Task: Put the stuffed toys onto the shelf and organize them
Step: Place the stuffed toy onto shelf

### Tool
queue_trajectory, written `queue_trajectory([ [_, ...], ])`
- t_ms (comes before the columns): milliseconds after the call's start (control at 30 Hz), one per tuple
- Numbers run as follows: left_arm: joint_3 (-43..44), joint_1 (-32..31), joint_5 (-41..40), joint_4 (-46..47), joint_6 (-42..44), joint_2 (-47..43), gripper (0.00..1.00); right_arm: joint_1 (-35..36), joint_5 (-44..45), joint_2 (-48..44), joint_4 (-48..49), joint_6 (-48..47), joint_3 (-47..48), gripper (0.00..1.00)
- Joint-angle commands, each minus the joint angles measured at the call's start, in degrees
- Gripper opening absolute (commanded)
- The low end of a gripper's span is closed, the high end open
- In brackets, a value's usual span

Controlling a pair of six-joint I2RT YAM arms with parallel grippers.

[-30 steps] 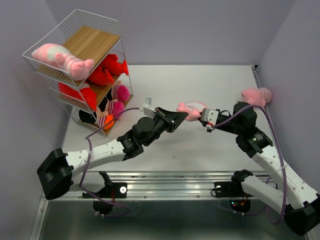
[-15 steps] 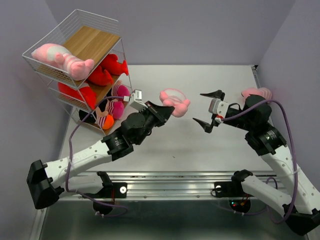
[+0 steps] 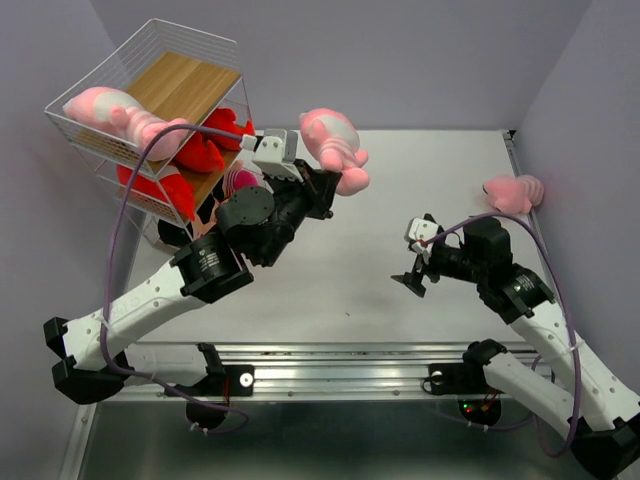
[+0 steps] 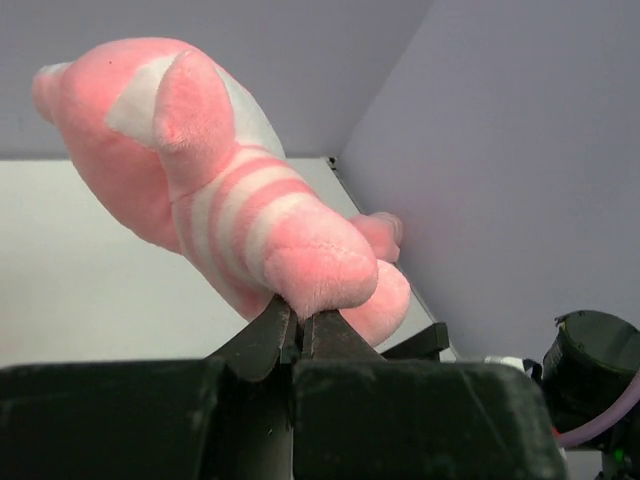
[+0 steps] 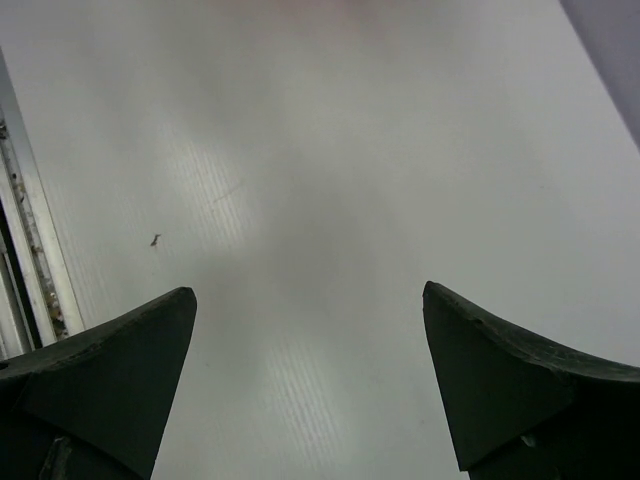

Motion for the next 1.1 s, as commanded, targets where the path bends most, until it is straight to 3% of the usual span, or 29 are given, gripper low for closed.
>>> queue_trajectory([
  [0,9.31,-1.02,-6.20,-6.88,8.11,2.95,0.00,-0.04,-0.83,-1.43,-1.01,3.07,-1.32,1.00],
  [100,17.22,-1.72,-8.14,-10.23,8.82,6.11,0.00,-0.04,-1.00,-1.25,-0.92,2.89,-1.85,1.00],
  [300,16.63,-4.01,-10.77,-10.50,6.89,6.30,0.00,-0.04,-1.27,-1.16,-0.66,2.36,-2.64,1.00],
  [433,20.82,-5.24,-14.64,-11.90,7.49,6.56,0.00,-0.04,-1.36,-1.34,-0.48,2.28,-3.17,1.00],
  [633,34.61,-5.42,-23.24,-14.80,15.04,10.42,0.00,-0.04,-1.44,-2.13,1.28,3.59,-5.27,1.00],
  [733,39.72,-5.24,-31.40,-14.89,20.04,13.32,0.00,-0.04,-1.36,-3.27,1.98,4.03,-6.94,1.00],
  [1067,44.05,-0.24,-44.43,-4.54,38.77,16.75,0.00,-0.04,-1.97,-8.81,5.05,6.05,-12.39,1.00],
])
